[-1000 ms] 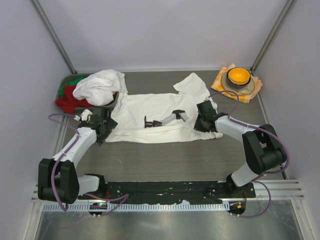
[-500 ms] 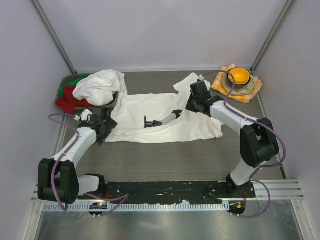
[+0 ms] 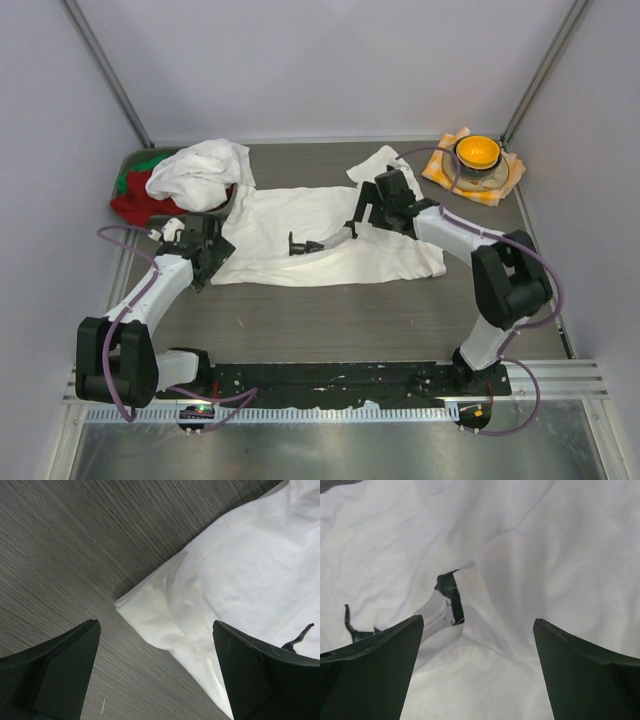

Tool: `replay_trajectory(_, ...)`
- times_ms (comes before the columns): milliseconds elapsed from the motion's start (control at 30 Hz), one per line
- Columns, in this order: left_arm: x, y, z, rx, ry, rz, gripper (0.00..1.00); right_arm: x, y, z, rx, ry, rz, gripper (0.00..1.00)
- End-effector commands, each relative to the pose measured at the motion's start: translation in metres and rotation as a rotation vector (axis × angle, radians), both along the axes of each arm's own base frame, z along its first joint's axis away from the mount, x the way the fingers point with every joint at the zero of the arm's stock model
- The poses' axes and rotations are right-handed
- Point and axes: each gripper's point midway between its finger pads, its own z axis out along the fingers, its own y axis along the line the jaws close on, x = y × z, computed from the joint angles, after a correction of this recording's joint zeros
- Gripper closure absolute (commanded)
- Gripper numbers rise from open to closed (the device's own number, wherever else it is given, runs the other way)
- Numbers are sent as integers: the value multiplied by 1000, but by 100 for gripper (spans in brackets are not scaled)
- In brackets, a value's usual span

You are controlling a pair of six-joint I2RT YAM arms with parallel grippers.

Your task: Fold and stack the t-shirts

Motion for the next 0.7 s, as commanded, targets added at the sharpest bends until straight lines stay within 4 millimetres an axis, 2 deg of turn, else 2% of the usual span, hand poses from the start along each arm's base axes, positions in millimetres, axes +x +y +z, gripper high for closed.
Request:
replay_trajectory(0,6,-1,10,19,-15,-49,0,-8,8,86,40,-235,19,1)
replay_trajectory(67,8,-6,9,19,12,-78,0,-25,12,91,37,-231,41,1)
replay_trajectory(100,7,-8,1,19,49,-90,0,-35,11,81,27,-209,48,1)
replay_trajectory(167,9,-11,-4,20,81,-111,1,-45,14,80,40,-218,58,1)
replay_trajectory(200,10,-14,-10,11,103,-118,2,-53,12,66,34,-193,64,1)
replay_trajectory(333,20,-17,-13,5,92,-111,10,-64,18,41,58,-164,104,1)
replay_trajectory(467,31,-18,-5,5,68,-96,19,-77,22,11,44,-111,140,2)
replay_trajectory(500,32,-18,-4,4,65,-94,24,-78,22,7,39,-107,142,2)
replay_trajectory(667,40,-21,6,-14,32,-82,33,-88,20,-14,25,-65,159,3)
